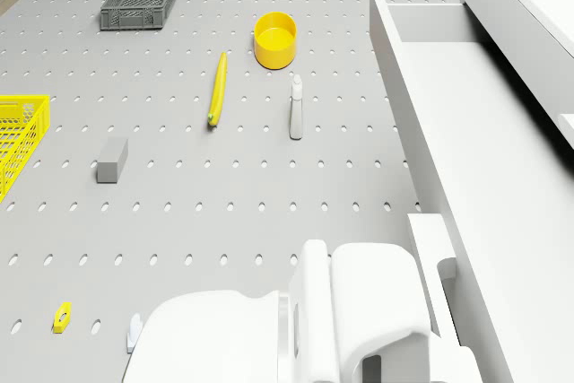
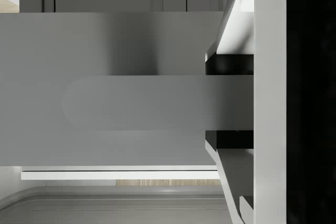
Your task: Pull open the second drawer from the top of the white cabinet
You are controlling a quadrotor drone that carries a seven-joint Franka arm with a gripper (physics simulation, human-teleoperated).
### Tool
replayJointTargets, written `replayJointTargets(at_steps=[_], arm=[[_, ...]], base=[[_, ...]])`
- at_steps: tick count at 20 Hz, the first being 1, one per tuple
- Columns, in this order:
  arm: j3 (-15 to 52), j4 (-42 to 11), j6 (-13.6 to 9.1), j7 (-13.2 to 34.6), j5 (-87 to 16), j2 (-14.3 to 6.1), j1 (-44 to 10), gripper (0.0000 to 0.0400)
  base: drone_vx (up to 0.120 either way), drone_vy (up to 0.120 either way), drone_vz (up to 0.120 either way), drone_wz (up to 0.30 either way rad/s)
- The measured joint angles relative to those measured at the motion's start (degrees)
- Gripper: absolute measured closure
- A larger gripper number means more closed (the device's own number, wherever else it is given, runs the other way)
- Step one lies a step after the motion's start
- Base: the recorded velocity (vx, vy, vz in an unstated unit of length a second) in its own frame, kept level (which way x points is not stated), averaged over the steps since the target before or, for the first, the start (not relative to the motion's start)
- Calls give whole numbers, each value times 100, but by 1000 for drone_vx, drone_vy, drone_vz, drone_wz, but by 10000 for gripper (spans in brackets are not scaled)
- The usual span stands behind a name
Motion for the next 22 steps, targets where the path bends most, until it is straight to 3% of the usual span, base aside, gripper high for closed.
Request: replayJointTargets(at_steps=[12, 22], arm=[[-369, 58, -124, 84, -340, -93, 66, 289], [-879, 199, -384, 153, -805, -179, 97, 292]], base=[[0, 0, 0, 0], [0, 0, 0, 0]])
